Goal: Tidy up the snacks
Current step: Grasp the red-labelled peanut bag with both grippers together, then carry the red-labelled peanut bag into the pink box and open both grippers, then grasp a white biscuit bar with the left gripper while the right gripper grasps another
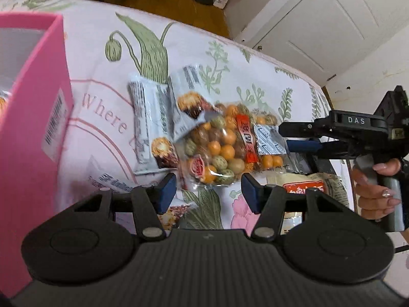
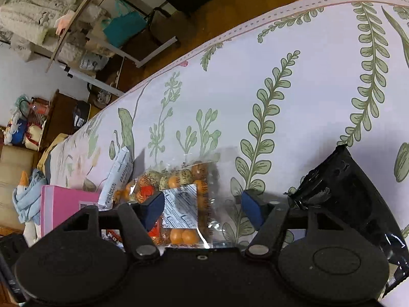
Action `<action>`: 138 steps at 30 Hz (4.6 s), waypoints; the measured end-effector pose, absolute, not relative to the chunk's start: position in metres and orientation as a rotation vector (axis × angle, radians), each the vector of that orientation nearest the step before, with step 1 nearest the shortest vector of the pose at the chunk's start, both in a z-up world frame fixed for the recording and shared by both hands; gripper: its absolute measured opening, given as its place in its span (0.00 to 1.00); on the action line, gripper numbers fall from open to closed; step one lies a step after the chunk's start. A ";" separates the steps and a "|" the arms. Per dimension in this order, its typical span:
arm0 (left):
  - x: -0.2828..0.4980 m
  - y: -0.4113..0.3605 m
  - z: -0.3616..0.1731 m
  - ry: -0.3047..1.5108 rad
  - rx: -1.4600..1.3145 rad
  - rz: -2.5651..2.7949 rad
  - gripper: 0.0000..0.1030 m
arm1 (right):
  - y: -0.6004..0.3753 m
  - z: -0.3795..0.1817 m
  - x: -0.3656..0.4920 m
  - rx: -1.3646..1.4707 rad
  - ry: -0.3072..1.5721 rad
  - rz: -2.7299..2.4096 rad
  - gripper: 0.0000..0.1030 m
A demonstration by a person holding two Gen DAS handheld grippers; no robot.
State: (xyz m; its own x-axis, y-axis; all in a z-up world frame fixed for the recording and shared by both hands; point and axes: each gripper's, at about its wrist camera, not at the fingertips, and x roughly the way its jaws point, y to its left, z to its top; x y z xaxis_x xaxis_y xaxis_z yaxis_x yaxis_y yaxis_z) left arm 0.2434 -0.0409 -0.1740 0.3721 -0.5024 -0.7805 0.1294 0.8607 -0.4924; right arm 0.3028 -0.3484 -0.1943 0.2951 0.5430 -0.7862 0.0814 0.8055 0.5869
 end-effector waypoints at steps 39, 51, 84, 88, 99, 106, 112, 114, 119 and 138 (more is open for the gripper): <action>0.224 -0.081 -0.165 1.037 -0.183 -0.457 0.55 | -0.265 -0.155 0.254 0.102 1.227 0.318 0.40; 0.175 -0.066 -0.142 1.122 -0.206 -0.438 0.55 | -0.240 -0.122 0.196 0.043 1.278 0.313 0.40; 0.064 0.113 -0.025 0.926 -0.137 -0.256 0.55 | -0.091 -0.024 0.133 0.023 1.129 0.745 0.34; 0.083 0.135 -0.032 0.901 -0.146 -0.209 0.55 | -0.069 -0.032 0.151 0.000 1.069 0.758 0.34; 0.159 0.168 -0.070 0.913 -0.156 -0.112 0.56 | -0.033 -0.073 0.223 0.013 1.016 0.788 0.34; 0.178 0.163 -0.089 0.907 -0.141 -0.022 0.59 | -0.031 -0.081 0.233 -0.100 0.980 0.734 0.49; 0.163 0.158 -0.073 0.867 -0.069 -0.003 0.59 | -0.067 -0.052 0.223 -0.052 0.914 0.747 0.51; 0.158 0.153 -0.065 0.865 -0.063 -0.028 0.59 | -0.082 -0.046 0.222 -0.033 0.916 0.729 0.51; 0.150 0.134 -0.049 0.896 -0.066 -0.104 0.59 | -0.125 -0.037 0.220 0.010 0.921 0.661 0.51; 0.161 -0.023 -0.064 1.014 -0.151 -0.188 0.59 | -0.211 -0.078 0.228 0.105 0.952 0.530 0.51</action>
State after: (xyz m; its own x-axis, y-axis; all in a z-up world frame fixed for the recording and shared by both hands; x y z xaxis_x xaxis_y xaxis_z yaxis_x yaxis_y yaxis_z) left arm 0.1615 -0.0230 -0.0636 0.5146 -0.2255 -0.8272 0.0858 0.9735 -0.2121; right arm 0.2281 -0.2110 -0.0784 0.4629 0.4755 -0.7480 -0.3851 0.8680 0.3135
